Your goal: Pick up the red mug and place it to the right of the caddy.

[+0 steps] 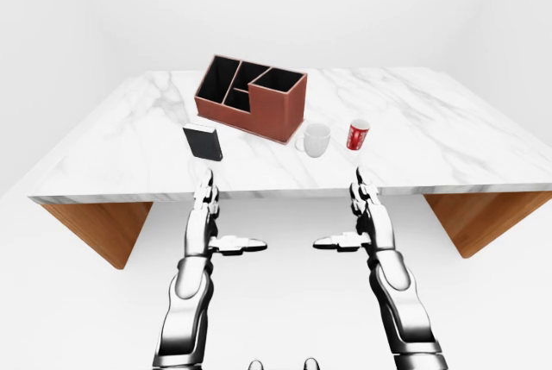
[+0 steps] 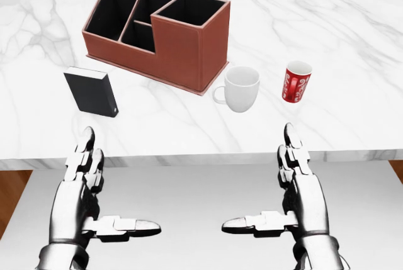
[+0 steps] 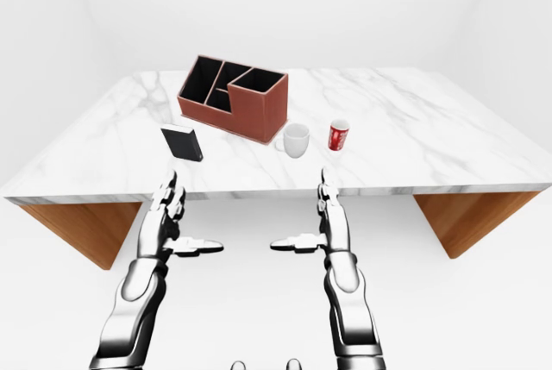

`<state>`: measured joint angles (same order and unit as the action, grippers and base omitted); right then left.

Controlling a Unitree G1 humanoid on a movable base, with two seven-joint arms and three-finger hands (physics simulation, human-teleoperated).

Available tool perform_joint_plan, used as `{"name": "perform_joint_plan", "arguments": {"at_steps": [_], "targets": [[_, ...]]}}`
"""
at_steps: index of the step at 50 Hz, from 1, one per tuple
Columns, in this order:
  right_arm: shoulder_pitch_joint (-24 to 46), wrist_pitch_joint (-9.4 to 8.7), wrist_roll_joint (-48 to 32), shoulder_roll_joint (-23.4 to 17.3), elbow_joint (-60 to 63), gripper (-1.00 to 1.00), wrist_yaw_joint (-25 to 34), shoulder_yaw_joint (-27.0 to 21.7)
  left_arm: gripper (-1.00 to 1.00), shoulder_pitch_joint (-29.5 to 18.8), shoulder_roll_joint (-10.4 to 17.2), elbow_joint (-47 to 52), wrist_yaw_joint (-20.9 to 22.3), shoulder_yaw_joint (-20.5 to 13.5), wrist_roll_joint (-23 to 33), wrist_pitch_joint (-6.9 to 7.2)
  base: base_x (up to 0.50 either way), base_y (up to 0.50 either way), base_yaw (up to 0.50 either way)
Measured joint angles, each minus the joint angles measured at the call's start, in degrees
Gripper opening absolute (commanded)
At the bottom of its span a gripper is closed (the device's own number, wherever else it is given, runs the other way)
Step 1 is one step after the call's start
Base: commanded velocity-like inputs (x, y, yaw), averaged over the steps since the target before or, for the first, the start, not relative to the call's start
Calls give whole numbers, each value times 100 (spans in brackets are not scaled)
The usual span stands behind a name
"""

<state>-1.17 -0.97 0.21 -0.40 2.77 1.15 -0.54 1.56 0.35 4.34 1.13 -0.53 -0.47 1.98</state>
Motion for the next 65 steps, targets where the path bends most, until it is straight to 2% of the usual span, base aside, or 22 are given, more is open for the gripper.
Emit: {"name": "perform_joint_plan", "arguments": {"at_steps": [6,16,39,65], "targets": [[-149,-130,0,-24,371,100,115,-42,100,236,14,686,112,-30,-32,298,0,0,0],[-403,-399,-4,-33,1034,100,254,-75,100,570,8,1646,233,-28,-47,302,0,0,0],[-1174,-403,-44,23,3117,100,501,-113,100,1364,-14,3833,421,106,-27,302,0,0,0],[-1770,-403,-42,108,4598,100,581,-58,100,1600,-41,4474,523,81,-59,302,0,0,0]]}}
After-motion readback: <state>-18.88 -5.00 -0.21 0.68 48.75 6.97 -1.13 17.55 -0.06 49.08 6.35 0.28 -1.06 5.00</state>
